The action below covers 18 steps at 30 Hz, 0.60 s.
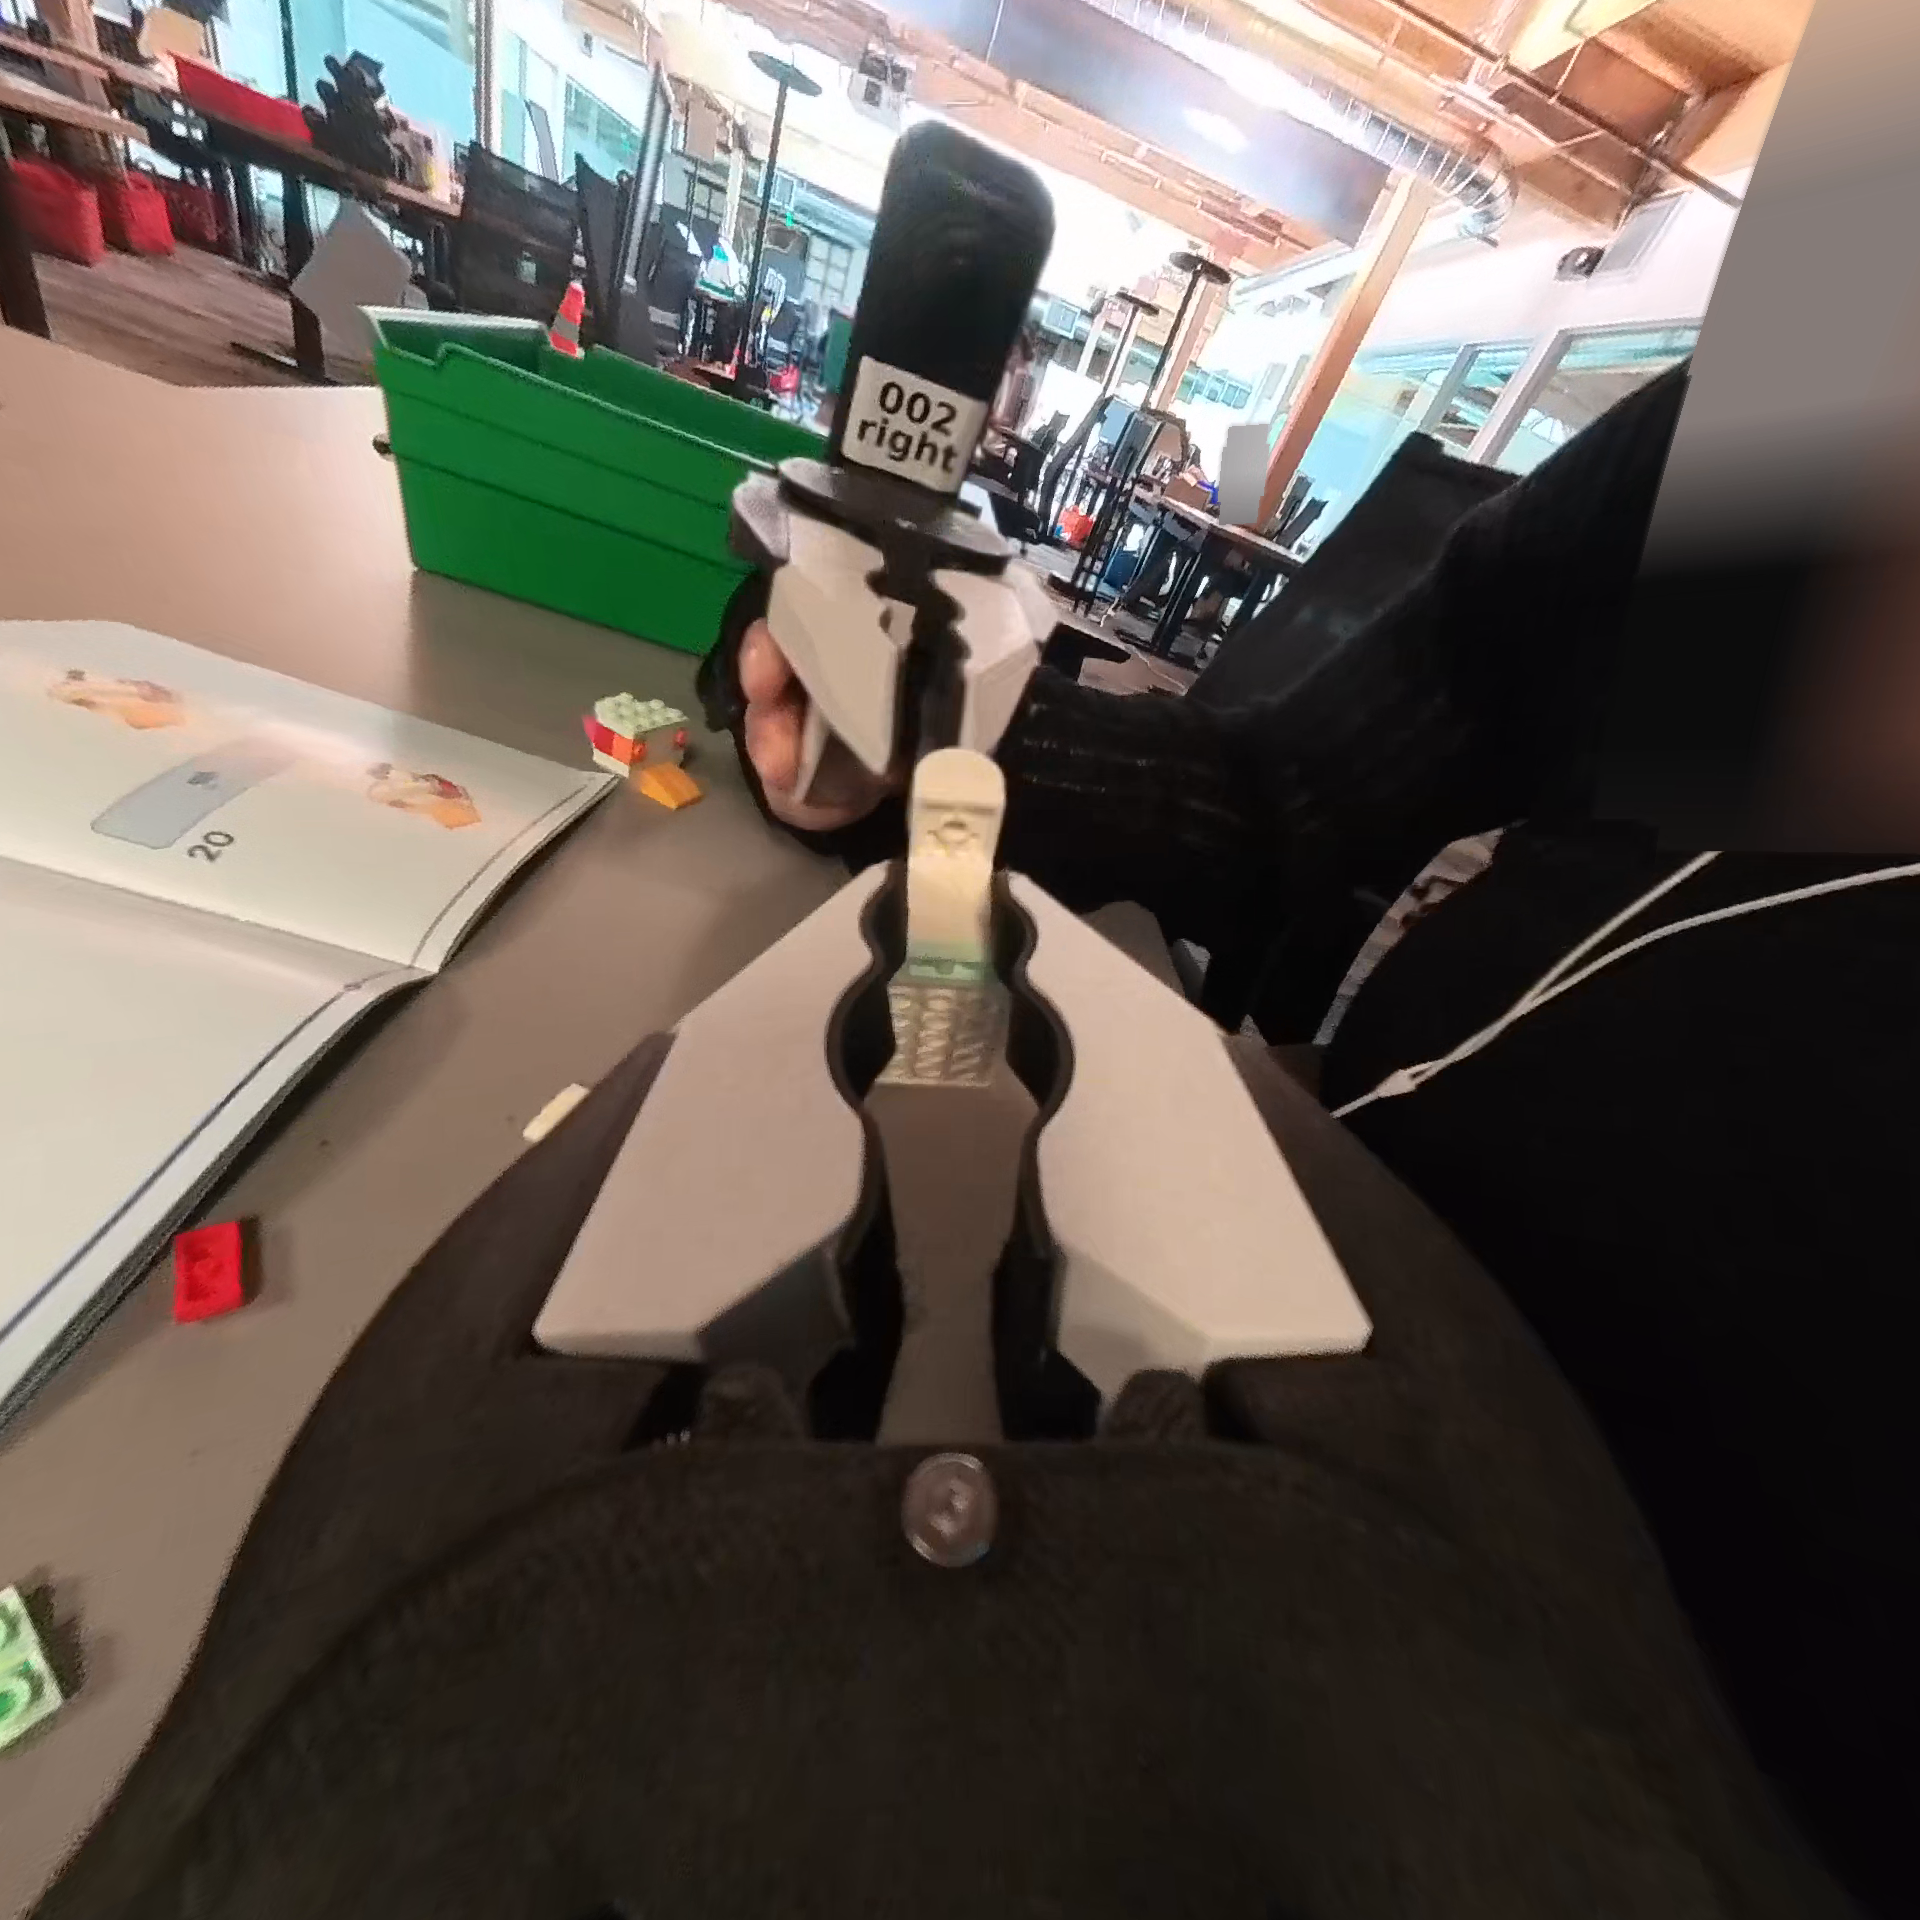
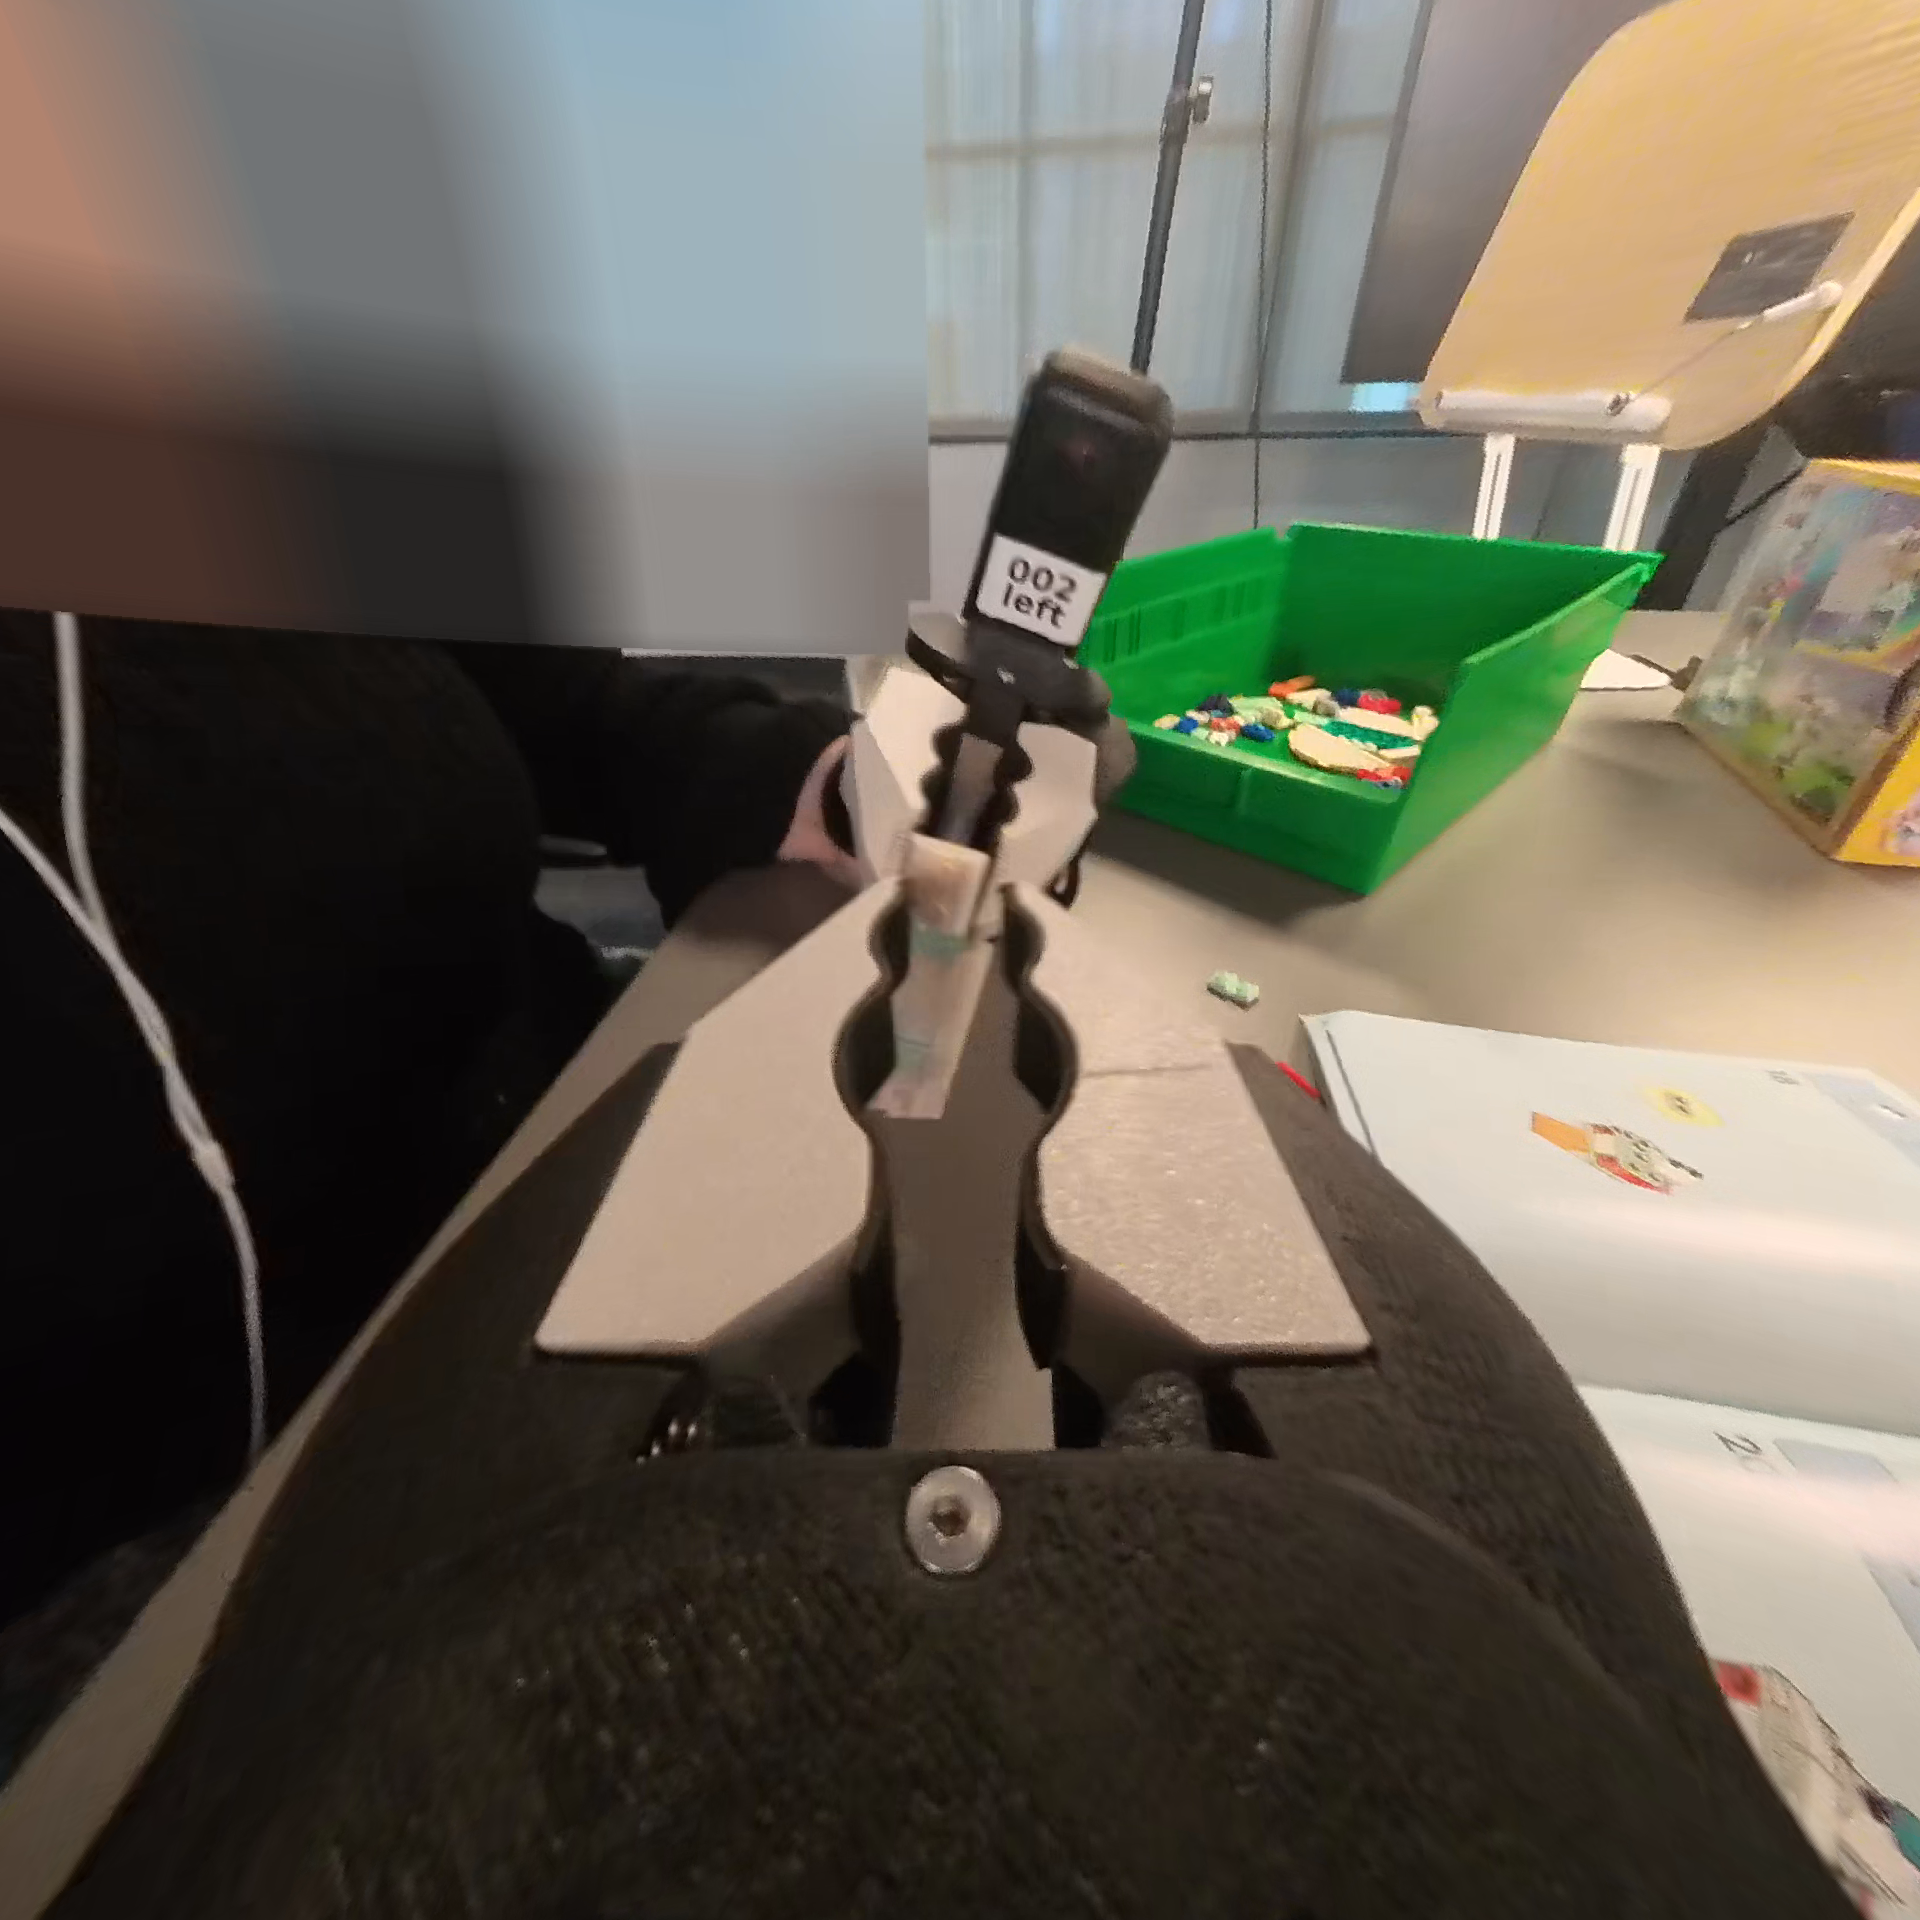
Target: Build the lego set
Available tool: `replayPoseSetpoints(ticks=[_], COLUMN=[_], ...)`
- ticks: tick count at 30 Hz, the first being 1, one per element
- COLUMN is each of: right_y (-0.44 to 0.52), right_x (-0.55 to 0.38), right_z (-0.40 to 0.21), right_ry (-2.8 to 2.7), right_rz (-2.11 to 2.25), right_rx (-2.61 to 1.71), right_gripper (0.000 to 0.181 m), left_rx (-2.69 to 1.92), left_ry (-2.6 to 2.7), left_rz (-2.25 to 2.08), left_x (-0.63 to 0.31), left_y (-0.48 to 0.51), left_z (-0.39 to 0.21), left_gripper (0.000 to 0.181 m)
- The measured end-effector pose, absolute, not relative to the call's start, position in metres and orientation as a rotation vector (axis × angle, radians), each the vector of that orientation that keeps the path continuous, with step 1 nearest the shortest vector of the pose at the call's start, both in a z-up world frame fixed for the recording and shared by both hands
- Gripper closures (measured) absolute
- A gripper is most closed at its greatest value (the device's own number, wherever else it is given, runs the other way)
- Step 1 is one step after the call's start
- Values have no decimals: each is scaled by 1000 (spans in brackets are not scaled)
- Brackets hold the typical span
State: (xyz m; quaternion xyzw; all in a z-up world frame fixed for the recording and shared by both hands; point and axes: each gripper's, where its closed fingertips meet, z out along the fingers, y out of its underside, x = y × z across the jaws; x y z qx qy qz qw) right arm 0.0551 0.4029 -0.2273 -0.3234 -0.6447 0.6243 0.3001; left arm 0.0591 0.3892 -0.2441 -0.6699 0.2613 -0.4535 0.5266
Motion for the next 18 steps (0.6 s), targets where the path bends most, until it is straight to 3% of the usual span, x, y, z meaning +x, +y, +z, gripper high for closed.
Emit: replayPoseSetpoints(ticks=[4,16,18], right_y=[400,395,393], right_x=[54,50,51], right_z=[-226,-231,-235], right_ry=[-1715,-1740,-1776], right_rz=[1682,1682,1654], right_rx=[-882,-924,-906], right_gripper=[158,167,168], left_rx=[-1607,-1582,-1518], left_ry=[581,614,618], left_rz=[-1093,-1006,-964], left_x=[54,60,60], left_y=[393,396,395], left_z=[-243,-242,-235], left_gripper=[166,166,155])
